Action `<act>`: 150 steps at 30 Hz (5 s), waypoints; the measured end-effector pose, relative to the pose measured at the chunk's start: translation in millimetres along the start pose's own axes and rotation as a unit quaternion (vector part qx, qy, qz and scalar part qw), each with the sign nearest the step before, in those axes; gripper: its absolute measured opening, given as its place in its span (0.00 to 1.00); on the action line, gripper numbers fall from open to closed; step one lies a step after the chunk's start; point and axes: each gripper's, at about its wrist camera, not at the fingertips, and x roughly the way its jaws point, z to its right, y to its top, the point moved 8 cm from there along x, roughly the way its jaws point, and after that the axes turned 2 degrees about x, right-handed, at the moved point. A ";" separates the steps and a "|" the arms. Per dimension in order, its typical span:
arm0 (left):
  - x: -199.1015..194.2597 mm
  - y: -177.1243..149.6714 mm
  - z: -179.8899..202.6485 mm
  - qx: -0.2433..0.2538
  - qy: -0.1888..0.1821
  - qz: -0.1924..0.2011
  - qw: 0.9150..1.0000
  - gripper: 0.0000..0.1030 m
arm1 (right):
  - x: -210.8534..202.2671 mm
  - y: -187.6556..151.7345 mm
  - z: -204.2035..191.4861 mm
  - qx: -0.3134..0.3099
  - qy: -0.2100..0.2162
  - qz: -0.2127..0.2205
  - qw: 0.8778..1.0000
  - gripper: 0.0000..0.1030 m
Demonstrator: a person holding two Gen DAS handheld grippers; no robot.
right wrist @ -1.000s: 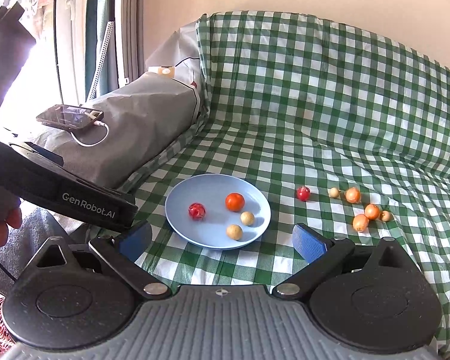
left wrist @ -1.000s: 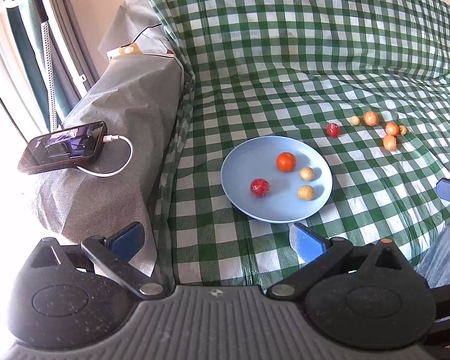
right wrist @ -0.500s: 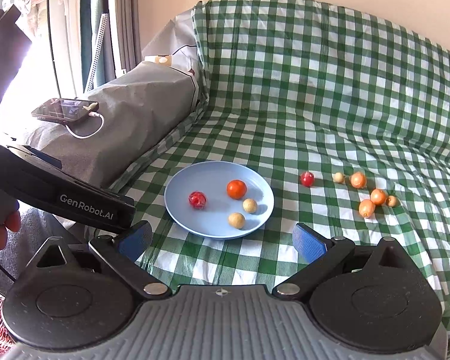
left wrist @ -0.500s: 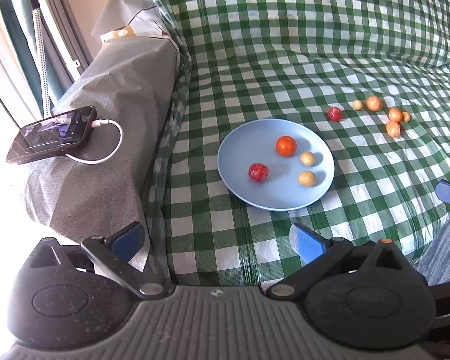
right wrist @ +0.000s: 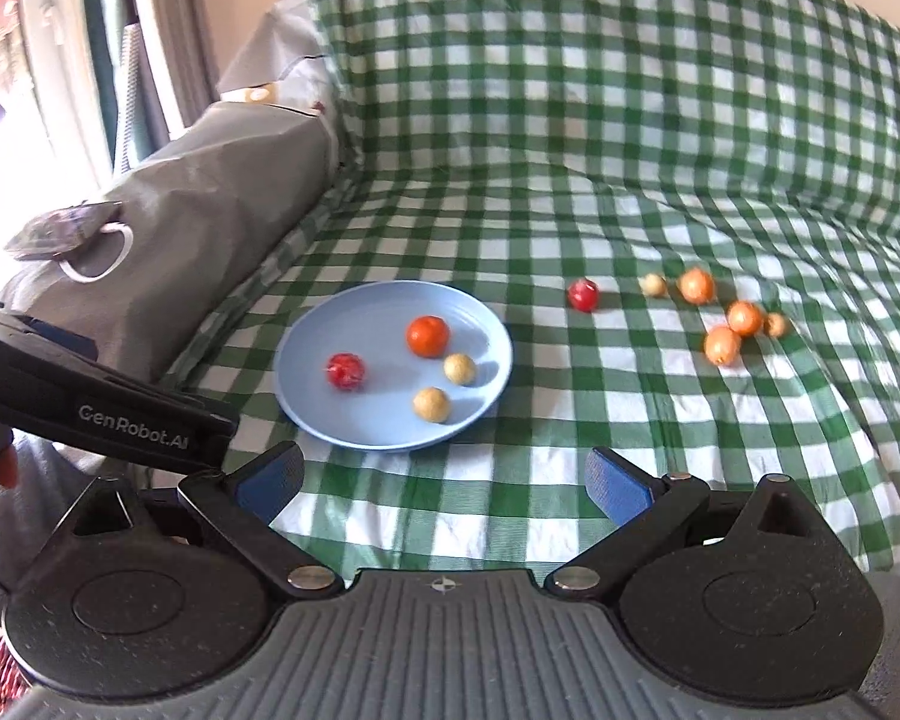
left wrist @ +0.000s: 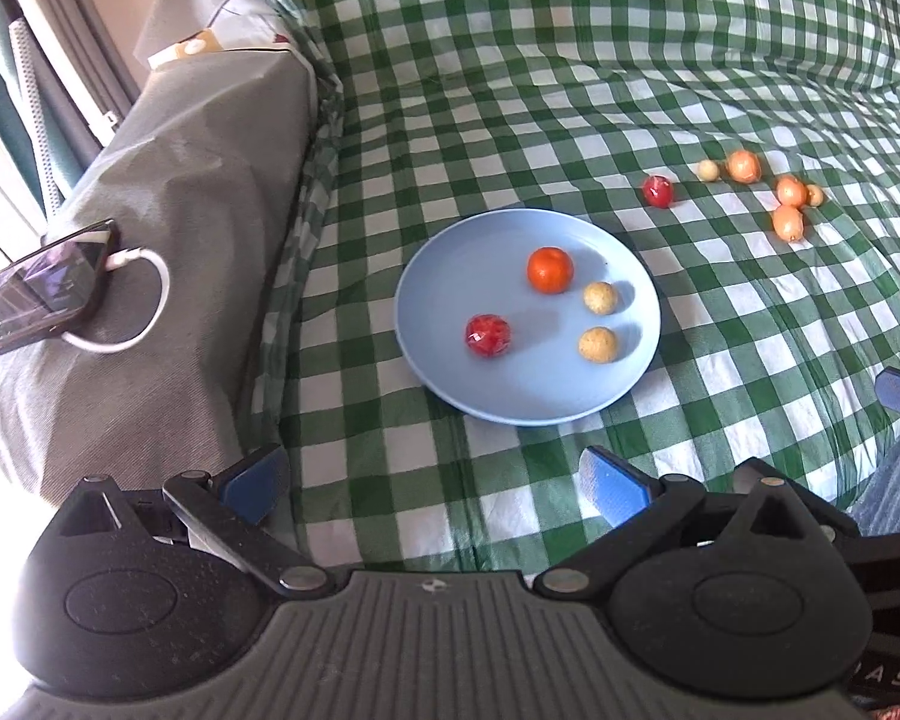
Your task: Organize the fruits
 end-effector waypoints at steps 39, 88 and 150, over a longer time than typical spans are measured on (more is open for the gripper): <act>255.0 211.4 181.0 0.089 -0.060 -0.002 0.994 1.00 | 226.5 31.6 254.2 0.109 -0.191 0.048 0.974 0.99; -61.2 -14.7 -24.9 -0.023 -0.031 0.017 0.999 0.30 | -54.8 2.2 -38.1 -0.090 0.027 0.081 0.992 0.35; 119.4 66.1 -26.9 -0.029 -0.036 -0.055 0.997 0.30 | 127.2 30.3 -31.3 -0.072 0.011 -0.057 0.996 0.35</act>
